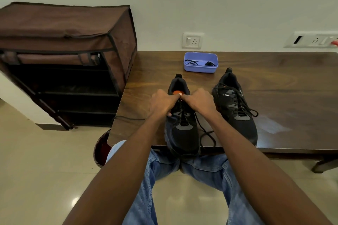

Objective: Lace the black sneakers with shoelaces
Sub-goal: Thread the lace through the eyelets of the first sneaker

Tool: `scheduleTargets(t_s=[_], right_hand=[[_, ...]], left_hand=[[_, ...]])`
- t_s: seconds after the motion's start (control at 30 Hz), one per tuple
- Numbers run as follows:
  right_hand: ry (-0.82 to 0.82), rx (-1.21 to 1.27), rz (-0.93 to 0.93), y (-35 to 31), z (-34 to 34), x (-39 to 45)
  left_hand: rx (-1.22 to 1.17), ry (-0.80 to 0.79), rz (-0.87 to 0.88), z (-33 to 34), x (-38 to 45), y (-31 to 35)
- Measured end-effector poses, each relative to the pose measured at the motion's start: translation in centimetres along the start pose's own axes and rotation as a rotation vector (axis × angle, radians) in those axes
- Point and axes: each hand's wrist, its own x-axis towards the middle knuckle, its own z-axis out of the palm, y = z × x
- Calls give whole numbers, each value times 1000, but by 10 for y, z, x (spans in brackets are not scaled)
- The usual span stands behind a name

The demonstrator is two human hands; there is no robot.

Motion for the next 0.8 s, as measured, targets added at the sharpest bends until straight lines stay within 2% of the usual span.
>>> scheduleTargets(t_s=[0.17, 0.3, 0.4, 0.47, 0.53, 0.6, 0.8], right_hand=[[19, 91, 36, 2, -10, 0], [-73, 210, 51, 14, -10, 13], [-87, 362, 91, 14, -13, 10], [-141, 487, 131, 15, -20, 5], [-192, 575, 148, 20, -25, 2], [-206, 626, 165, 24, -26, 0], [-233, 693, 182, 27, -24, -1]], left_hand=[[-152, -89, -22, -6, 5, 4], [-171, -151, -31, -14, 9, 2], [-211, -144, -70, -17, 9, 1], [-217, -110, -35, -14, 8, 3], [-124, -56, 124, -7, 11, 4], [-10, -86, 257, 1, 11, 7], [185, -170, 255, 11, 12, 3]])
